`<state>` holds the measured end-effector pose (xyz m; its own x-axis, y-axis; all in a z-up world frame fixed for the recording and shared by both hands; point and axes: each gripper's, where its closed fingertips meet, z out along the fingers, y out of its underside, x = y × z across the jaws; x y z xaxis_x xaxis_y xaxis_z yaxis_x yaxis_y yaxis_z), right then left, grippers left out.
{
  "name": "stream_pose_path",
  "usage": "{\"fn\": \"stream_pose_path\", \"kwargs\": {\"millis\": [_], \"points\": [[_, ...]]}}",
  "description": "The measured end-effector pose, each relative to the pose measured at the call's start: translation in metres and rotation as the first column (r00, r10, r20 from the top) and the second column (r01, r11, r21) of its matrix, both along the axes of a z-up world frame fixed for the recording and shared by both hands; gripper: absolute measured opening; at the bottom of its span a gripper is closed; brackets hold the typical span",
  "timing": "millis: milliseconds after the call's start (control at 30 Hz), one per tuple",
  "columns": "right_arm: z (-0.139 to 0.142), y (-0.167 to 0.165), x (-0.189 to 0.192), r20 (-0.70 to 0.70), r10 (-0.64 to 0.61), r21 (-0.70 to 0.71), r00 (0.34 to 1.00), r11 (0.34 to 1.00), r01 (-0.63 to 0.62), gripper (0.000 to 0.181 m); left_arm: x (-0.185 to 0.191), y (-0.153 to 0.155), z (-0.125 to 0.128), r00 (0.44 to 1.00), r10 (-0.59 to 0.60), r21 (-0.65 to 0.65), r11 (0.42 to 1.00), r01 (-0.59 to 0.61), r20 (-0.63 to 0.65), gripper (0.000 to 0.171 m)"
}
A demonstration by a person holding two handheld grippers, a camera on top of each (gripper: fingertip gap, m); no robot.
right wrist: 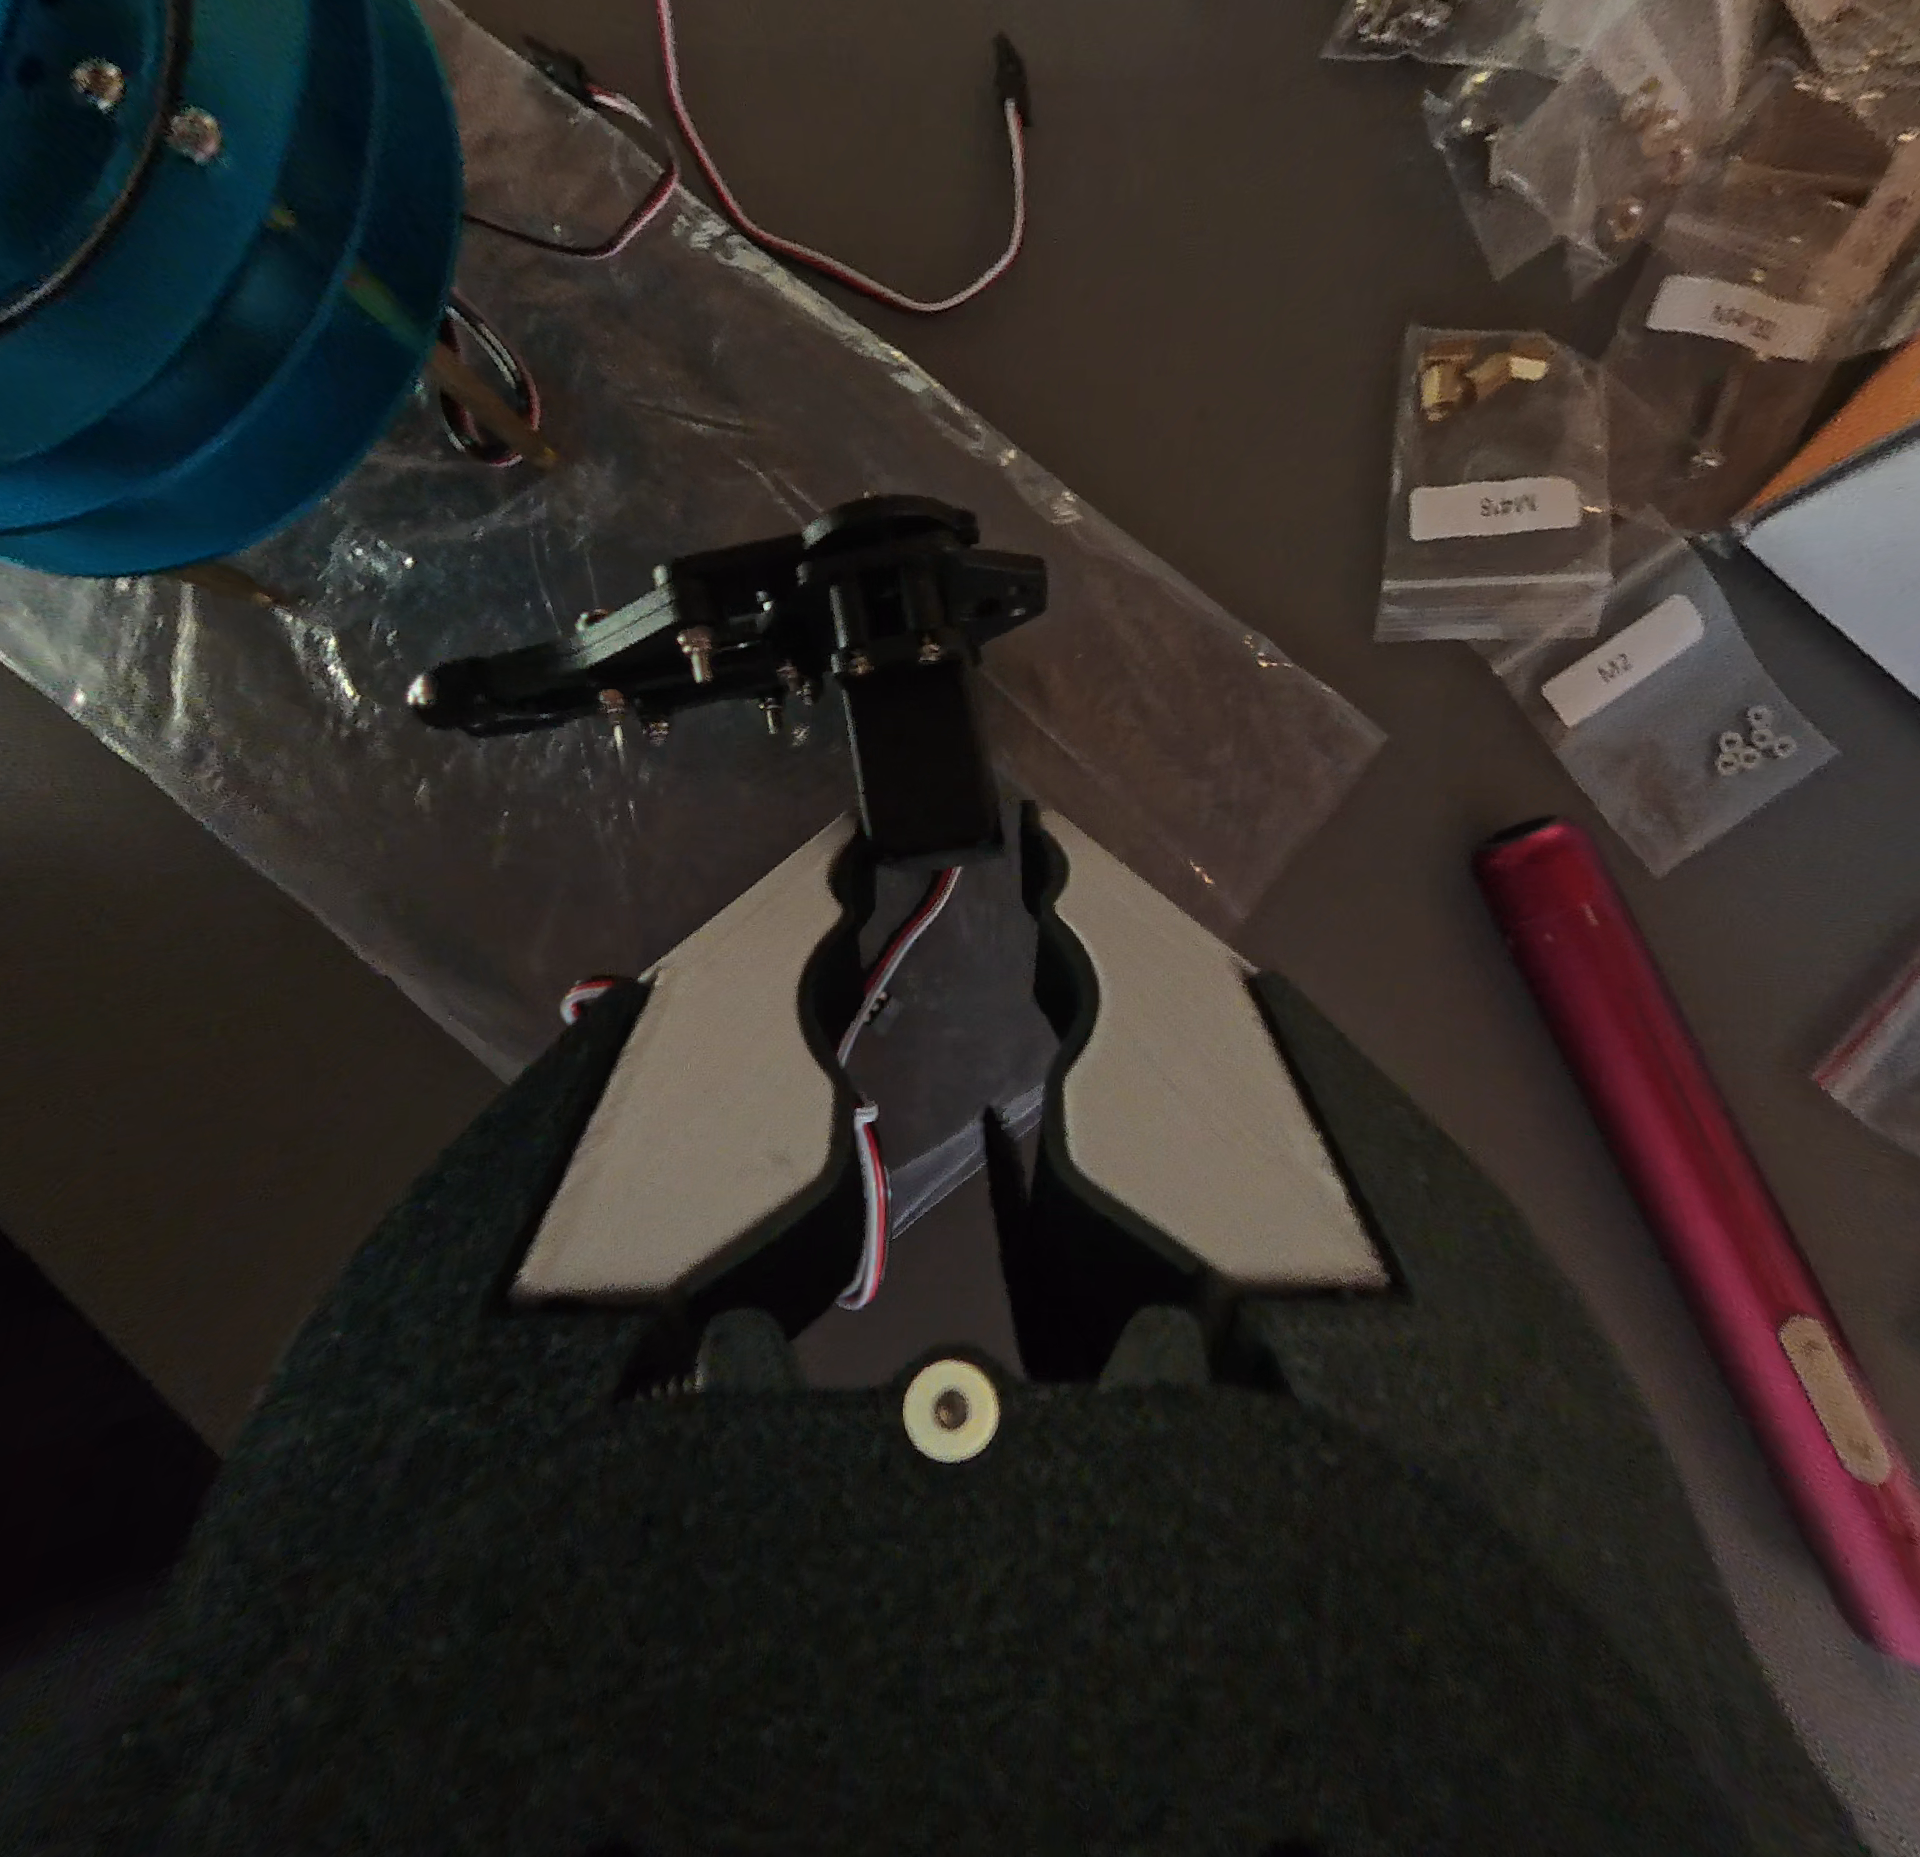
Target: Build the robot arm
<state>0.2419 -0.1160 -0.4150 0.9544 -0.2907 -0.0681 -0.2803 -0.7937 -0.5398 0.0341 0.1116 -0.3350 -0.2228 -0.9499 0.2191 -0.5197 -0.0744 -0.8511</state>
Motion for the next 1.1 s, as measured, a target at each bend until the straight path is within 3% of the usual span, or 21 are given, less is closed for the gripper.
{"fn": "stream_pose_path", "kwargs": {"millis": [167,367,533,700,833,900,1100], "points": [[0.009,-0.005,0.0,0.053,-0.106,0.008,0.993,0.994,0.105,0.034,0.002,0.023,-0.008,0.998,-0.064,-0.028,0.998,0.063,-0.03,0.045],[0.024,-0.021,-0.001,0.085,-0.177,0.036,0.981,0.984,0.174,0.042,0.014,0.028,-0.011,0.993,-0.103,0.016,0.994,0.104,-0.053,0.045],[0.06,-0.029,-0.001,0.112,-0.265,0.182,0.958,0.953,0.243,0.041,0.023,0.019,-0.011,0.992,-0.116,-0.015,0.993,0.115,-0.045,0.045],[0.103,-0.001,-0.026,-0.002,-0.302,0.462,0.953,0.845,0.268,0.036,0.031,0.01,-0.014,0.992,-0.118,-0.041,0.992,0.116,-0.055,0.045],[0.122,0.028,-0.049,-0.098,-0.269,0.607,0.958,0.747,0.272,0.036,0.038,-0.001,-0.012,0.989,-0.142,-0.055,0.989,0.14,-0.049,0.045],[0.121,0.043,-0.064,-0.154,-0.213,0.633,0.965,0.729,0.262,0.037,0.041,-0.006,-0.012,0.986,-0.158,-0.071,0.986,0.154,-0.053,0.045],[0.089,0.067,-0.087,-0.106,-0.148,0.543,0.983,0.82,0.182,0.05,0.048,-0.031,-0.004,0.977,-0.213,-0.175,0.962,0.208,-0.012,0.049]]}}
